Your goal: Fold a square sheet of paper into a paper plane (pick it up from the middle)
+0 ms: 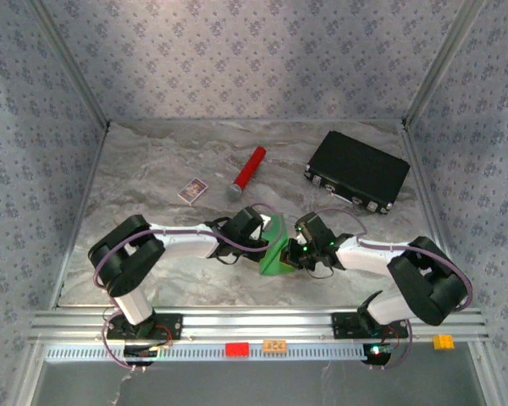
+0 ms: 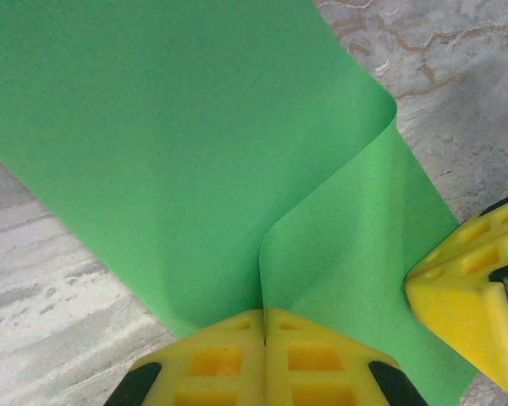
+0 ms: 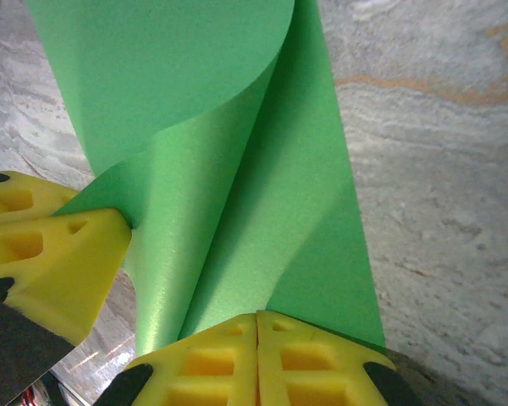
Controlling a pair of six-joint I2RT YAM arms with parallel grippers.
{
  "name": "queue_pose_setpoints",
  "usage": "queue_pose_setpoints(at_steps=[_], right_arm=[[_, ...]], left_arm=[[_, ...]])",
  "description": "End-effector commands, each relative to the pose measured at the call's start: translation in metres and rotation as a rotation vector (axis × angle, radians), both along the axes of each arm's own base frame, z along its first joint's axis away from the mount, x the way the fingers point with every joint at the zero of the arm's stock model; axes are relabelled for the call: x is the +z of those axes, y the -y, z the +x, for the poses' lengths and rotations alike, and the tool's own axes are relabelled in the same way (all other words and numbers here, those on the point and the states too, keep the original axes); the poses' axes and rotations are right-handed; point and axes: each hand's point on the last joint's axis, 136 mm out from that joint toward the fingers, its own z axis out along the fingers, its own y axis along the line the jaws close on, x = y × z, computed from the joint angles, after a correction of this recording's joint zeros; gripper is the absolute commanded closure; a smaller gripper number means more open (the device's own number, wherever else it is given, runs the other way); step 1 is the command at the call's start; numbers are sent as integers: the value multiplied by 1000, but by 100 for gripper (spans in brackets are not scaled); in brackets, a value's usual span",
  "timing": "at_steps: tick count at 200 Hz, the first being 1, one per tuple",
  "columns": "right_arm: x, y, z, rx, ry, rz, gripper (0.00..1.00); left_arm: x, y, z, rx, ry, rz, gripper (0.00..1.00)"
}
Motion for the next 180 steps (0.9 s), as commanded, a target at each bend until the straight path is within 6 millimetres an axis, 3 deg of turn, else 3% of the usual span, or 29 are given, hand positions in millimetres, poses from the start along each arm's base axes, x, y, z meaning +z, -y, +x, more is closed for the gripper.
queue_pose_setpoints(at_steps=[1, 94, 180], right_arm=[[-13, 15, -7, -33, -39, -73, 91], [-13, 15, -7, -33, -38, -72, 90], [-13, 16, -6, -36, -36, -74, 90]], left_arm=[[-3, -2, 4, 3, 11, 3, 100], [-11, -3, -1, -1, -24, 11, 100], [4, 0, -1, 0, -11, -21, 100]])
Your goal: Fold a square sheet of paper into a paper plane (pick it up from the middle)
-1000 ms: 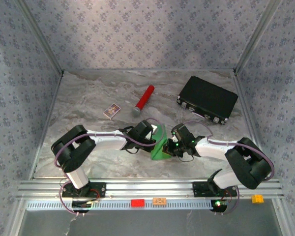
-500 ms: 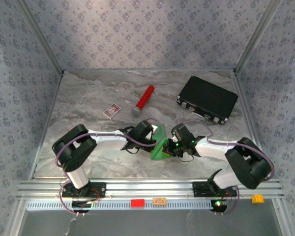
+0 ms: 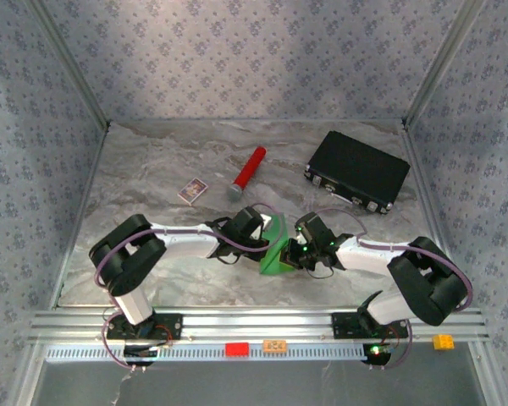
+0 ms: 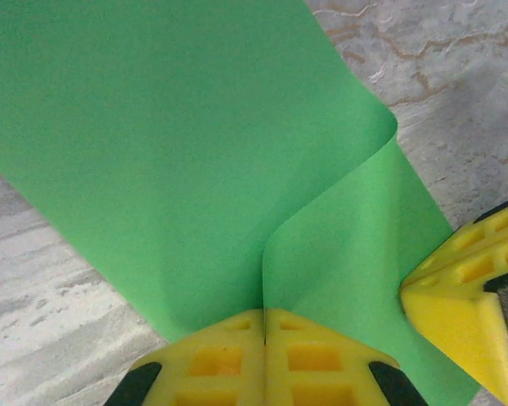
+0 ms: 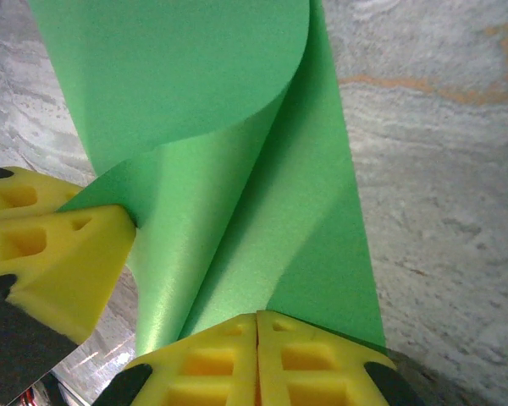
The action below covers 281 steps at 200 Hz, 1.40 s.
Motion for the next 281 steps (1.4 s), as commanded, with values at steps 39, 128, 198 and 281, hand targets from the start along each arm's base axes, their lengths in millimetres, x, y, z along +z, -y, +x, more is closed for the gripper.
queue_pose_setpoints(at_steps=[39, 128, 198, 281], right_arm=[[-13, 16, -7, -34, -39, -73, 90], [-11, 15, -6, -37, -35, -67, 90], [-13, 16, -7, -38, -39, -73, 90], [-12, 18, -7, -45, -35, -73, 90]], left_arm=[[1, -2, -2, 2, -28, -3, 100], [-8, -2, -6, 2, -58, 4, 100], [-13, -8, -8, 10, -65, 27, 100], [4, -7, -4, 13, -19, -11, 100]])
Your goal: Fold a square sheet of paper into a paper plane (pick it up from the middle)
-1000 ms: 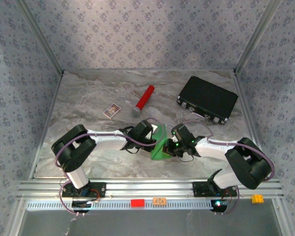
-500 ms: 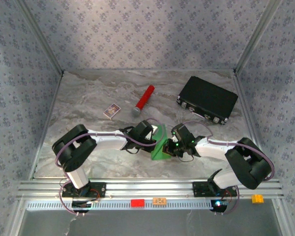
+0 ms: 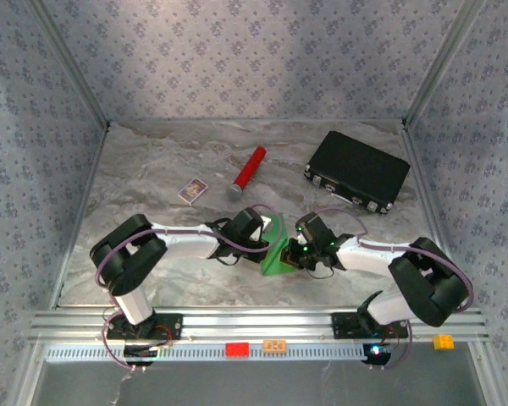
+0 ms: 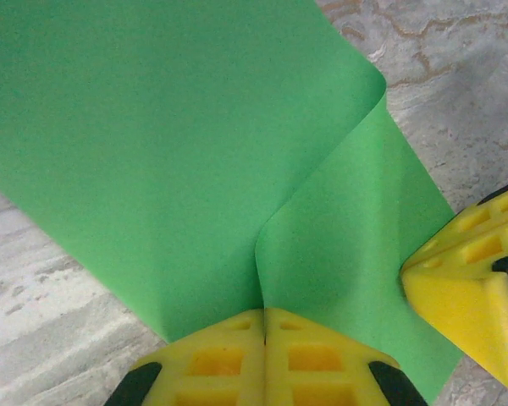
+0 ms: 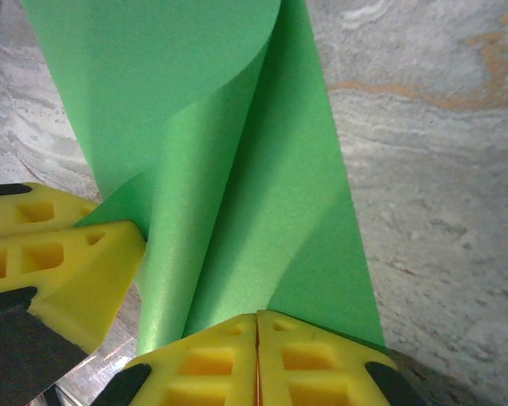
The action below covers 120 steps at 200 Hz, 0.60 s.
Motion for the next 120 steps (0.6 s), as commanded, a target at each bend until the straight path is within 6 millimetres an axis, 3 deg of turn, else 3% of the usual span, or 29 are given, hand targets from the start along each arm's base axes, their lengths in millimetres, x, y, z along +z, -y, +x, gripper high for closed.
queue_pose_setpoints(at_steps=[1, 120], right_arm=[[-13, 16, -8, -36, -43, -66, 90], [-12, 16, -9, -37, -42, -62, 90]], left_arm=[[8, -6, 2, 16, 12, -9, 100], [4, -3, 5, 11, 20, -2, 100]])
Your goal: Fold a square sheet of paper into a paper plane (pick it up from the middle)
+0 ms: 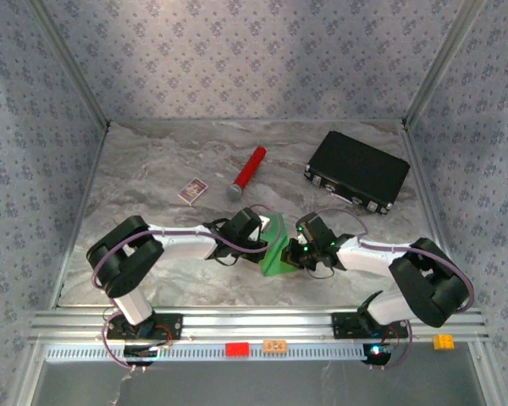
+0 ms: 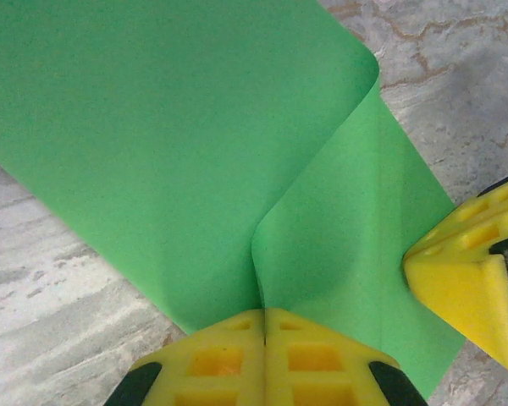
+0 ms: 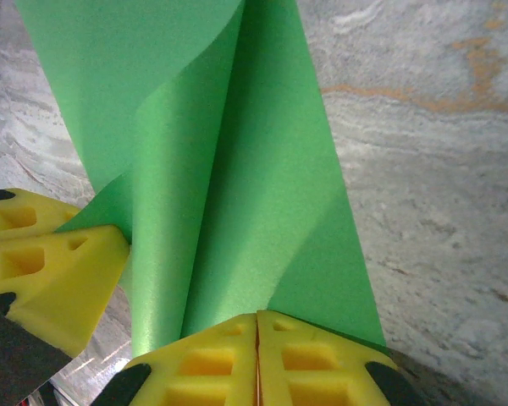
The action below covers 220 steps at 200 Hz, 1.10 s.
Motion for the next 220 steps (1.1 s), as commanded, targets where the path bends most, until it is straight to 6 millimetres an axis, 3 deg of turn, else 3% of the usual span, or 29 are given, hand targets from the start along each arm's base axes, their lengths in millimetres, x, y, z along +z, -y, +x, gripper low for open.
queue_pose_setpoints(at_steps=[1, 128, 220], right_arm=[[-12, 15, -8, -35, -41, -59, 90], [-13, 15, -9, -35, -42, -59, 90], [-12, 16, -9, -36, -42, -60, 90]], left_arm=[[1, 0, 6, 7, 11, 2, 100], [-1, 3, 8, -1, 21, 2, 100], [10, 5, 9, -2, 38, -27, 100]])
